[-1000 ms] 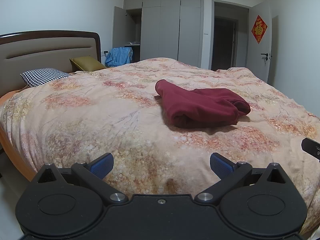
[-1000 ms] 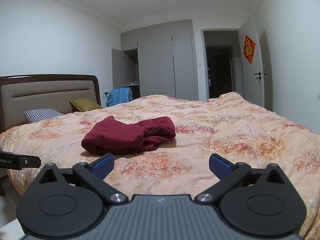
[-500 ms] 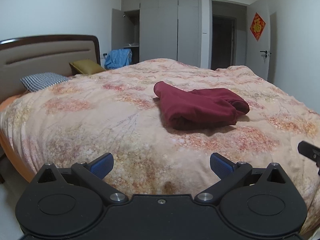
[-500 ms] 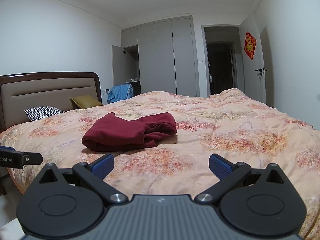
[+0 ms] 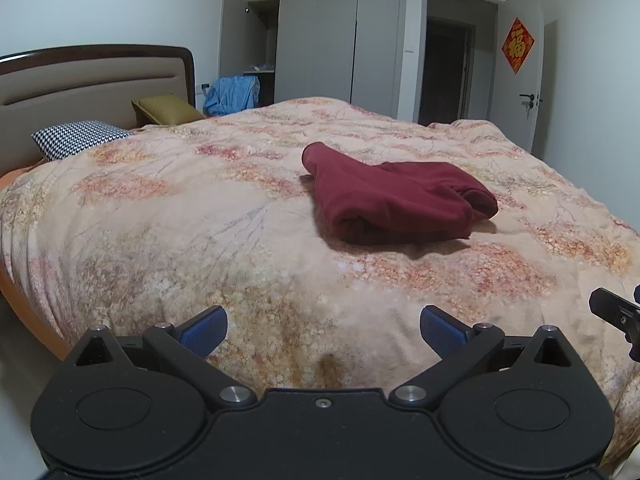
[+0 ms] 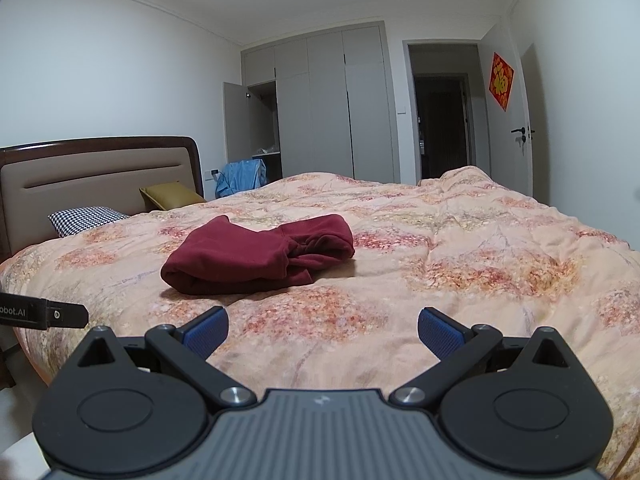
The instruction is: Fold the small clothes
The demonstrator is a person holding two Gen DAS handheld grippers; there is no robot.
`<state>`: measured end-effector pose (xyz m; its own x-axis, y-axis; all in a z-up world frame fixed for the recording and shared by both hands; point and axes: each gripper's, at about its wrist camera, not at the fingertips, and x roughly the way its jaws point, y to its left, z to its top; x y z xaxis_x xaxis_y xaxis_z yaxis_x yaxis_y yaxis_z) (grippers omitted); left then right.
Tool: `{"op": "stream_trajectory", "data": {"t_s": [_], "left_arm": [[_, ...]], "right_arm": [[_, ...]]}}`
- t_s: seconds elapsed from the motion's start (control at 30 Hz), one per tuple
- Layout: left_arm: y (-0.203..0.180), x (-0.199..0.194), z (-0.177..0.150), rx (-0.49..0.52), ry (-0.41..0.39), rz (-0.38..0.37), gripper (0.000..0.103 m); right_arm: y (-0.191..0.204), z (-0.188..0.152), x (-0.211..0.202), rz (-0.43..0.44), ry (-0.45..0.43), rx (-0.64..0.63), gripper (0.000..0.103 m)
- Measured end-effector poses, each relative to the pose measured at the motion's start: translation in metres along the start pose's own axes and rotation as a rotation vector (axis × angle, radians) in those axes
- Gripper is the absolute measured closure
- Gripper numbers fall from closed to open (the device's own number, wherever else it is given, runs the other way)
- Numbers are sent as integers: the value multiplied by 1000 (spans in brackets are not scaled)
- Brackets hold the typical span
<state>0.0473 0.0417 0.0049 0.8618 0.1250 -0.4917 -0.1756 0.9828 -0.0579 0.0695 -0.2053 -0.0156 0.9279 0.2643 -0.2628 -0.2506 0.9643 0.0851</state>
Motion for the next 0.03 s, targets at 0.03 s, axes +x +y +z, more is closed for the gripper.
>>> {"op": "stream_trajectory", "data": {"t_s": [0.03], "left_arm": [[0,2,1,-1,7,-1,1]], "right_arm": [[-1,1,2,-2,12,6,0]]}}
